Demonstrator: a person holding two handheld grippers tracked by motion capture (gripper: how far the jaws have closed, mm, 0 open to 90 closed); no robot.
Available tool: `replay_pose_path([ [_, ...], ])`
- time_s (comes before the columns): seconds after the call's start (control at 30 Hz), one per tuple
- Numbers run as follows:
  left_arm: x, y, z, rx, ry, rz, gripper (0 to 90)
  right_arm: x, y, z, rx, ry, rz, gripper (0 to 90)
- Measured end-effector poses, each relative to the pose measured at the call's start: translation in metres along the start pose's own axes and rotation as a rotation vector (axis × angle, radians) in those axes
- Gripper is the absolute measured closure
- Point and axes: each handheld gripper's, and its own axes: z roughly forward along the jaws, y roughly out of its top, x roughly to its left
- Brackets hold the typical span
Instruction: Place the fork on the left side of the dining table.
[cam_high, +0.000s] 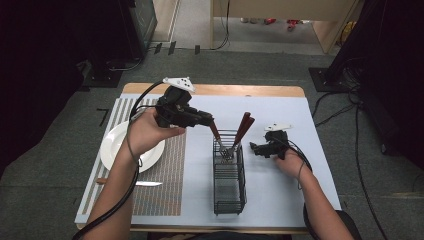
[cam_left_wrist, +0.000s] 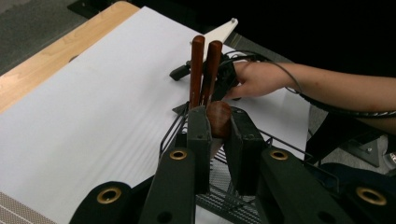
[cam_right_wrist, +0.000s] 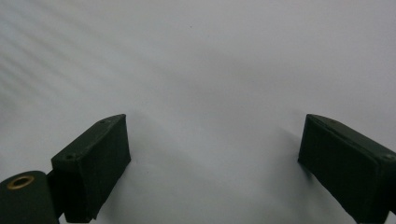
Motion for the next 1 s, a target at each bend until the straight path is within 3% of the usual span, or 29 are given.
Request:
replay_pose_path([
  [0.2, -0.003, 0.001, -0.012, -0.040, 0.003, 0.007, 81.7, 0.000, 0.000, 0.000, 0.001, 0.000, 0.000, 8.1],
  [0.33, -0.002, 0.001, -0.019, -0.066, -0.022, 0.001, 81.8, 0.000, 0.000, 0.000, 0.000, 0.000, 0.000, 8.1],
  [0.6, -0.002, -0.002, -0.044, -0.123, 0.010, 0.002, 81.8, 0.000, 0.000, 0.000, 0.001, 0.000, 0.000, 8.1],
  [1.0, 0.002, -0.008, -0.069, -0.173, 0.039, -0.007, 81.8, 0.000, 0.000, 0.000, 0.000, 0.000, 0.000, 8.1],
])
